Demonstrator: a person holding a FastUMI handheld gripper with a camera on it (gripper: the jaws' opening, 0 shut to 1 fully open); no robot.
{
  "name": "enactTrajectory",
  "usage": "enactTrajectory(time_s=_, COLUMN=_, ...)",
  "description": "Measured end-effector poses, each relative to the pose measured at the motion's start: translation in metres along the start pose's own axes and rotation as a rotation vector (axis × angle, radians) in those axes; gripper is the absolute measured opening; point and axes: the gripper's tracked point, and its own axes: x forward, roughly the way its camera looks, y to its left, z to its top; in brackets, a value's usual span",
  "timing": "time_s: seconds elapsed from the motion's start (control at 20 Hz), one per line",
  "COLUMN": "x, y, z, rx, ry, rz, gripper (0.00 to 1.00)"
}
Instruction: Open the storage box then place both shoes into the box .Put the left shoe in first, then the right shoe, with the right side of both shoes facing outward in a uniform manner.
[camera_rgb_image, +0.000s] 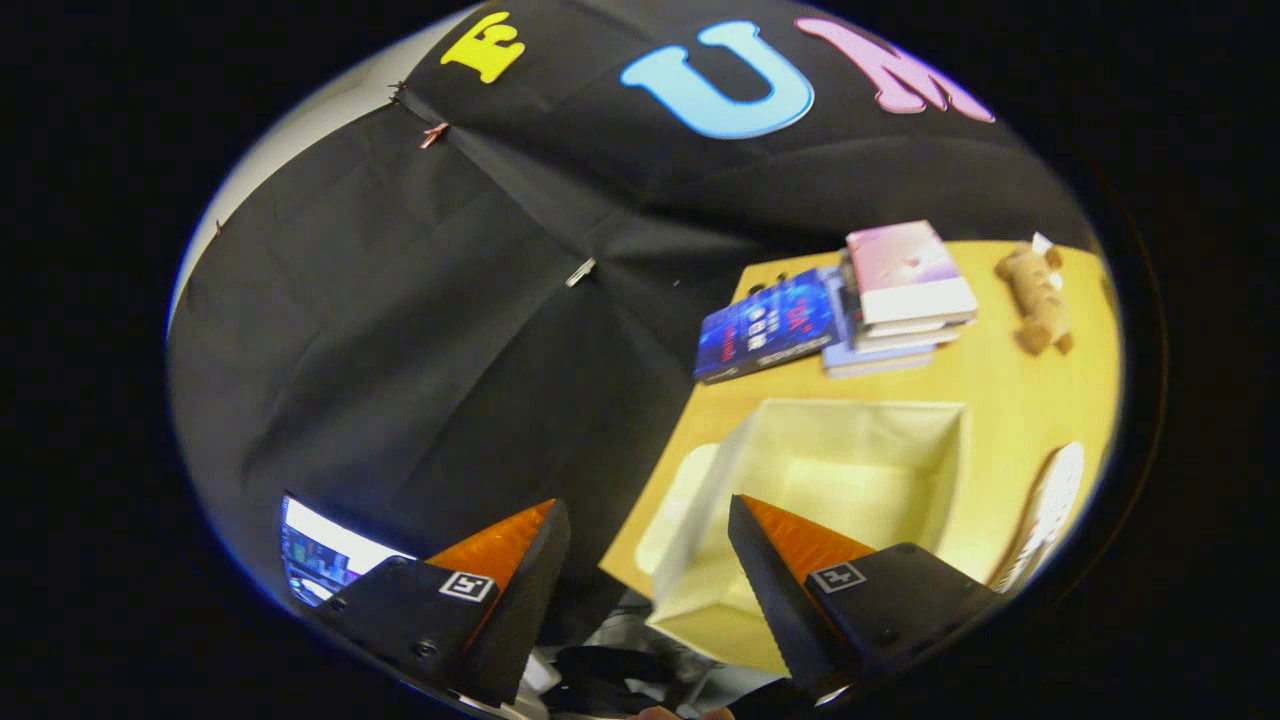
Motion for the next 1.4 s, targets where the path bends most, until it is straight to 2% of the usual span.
enactTrajectory(time_s=0.15, x=-0.043, y=-0.080, z=0.023, rx=-0.092, ry=-0.122, rz=-0.173, gripper=0.98)
enactTrajectory(time_s=0.3, x=-0.087, y=-0.166, z=0.024, rx=-0.160, ry=-0.175, rz=-0.361, gripper=0.98)
enactTrajectory(time_s=0.45, x=-0.122, y=-0.244, z=0.001, rx=-0.214, ry=-0.142, rz=-0.513, gripper=0.98)
enactTrajectory(time_s=0.6, x=-0.144, y=-0.300, z=-0.038, rx=-0.233, ry=-0.055, rz=-0.588, gripper=0.99)
enactTrajectory(time_s=0.9, x=-0.149, y=-0.383, z=-0.096, rx=-0.211, ry=0.100, rz=-0.627, gripper=0.99)
enactTrajectory(time_s=1.05, x=-0.141, y=-0.407, z=-0.114, rx=-0.242, ry=0.170, rz=-0.608, gripper=0.99)
enactTrajectory(time_s=1.25, x=-0.119, y=-0.427, z=-0.139, rx=-0.210, ry=0.250, rz=-0.561, gripper=0.99)
enactTrajectory(time_s=1.35, x=-0.109, y=-0.430, z=-0.146, rx=-0.196, ry=0.270, rz=-0.538, gripper=0.95)
enactTrajectory(time_s=1.4, x=-0.105, y=-0.430, z=-0.148, rx=-0.183, ry=0.278, rz=-0.532, gripper=0.89)
